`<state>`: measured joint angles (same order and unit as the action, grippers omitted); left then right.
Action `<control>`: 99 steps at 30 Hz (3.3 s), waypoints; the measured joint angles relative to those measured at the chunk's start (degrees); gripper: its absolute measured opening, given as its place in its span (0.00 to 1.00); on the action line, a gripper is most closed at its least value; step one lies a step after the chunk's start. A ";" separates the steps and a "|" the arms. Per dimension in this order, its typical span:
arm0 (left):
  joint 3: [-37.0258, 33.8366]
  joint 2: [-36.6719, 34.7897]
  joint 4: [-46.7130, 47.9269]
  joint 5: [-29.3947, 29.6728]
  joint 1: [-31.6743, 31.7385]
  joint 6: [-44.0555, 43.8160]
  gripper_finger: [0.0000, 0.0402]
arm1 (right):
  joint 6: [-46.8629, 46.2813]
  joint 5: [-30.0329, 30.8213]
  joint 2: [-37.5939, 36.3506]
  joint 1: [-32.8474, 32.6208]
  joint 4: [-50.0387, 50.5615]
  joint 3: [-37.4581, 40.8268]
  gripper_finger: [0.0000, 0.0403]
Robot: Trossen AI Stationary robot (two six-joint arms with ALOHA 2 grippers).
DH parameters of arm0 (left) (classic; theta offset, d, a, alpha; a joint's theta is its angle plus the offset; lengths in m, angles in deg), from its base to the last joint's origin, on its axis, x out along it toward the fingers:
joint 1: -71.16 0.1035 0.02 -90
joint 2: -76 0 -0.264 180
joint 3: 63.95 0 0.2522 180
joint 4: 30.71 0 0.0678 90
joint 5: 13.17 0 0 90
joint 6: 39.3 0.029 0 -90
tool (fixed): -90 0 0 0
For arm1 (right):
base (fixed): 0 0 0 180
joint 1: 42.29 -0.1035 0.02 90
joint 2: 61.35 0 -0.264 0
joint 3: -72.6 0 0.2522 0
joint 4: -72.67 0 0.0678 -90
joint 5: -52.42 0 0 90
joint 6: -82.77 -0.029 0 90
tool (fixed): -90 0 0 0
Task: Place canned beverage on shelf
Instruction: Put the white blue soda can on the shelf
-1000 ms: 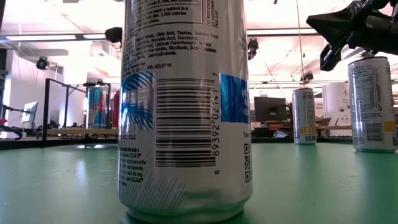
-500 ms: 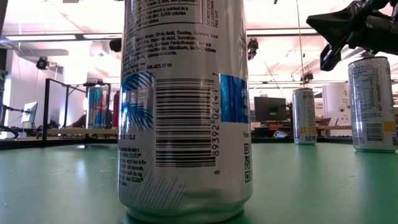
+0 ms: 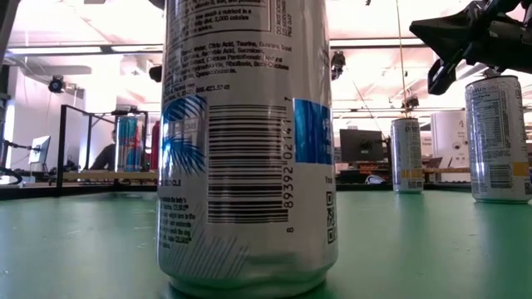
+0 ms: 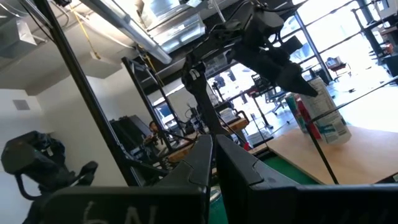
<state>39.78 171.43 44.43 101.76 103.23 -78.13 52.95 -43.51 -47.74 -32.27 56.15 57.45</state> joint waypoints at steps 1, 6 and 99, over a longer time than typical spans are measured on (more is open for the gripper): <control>0.08 0.13 -0.14 0.02 0.13 0.64 0.61 | 0.01 -0.01 0.00 0.01 0.01 -0.01 0.03; 0.96 0.44 0.03 0.24 0.90 2.17 0.61 | 0.01 0.00 0.00 0.02 0.00 -0.02 0.03; 2.24 0.69 -4.01 -5.37 3.52 42.72 0.81 | 0.01 -0.01 -0.01 0.02 0.00 0.00 0.03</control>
<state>42.02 172.12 40.42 96.39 106.75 -35.41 52.96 -43.52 -47.75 -32.25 56.15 57.45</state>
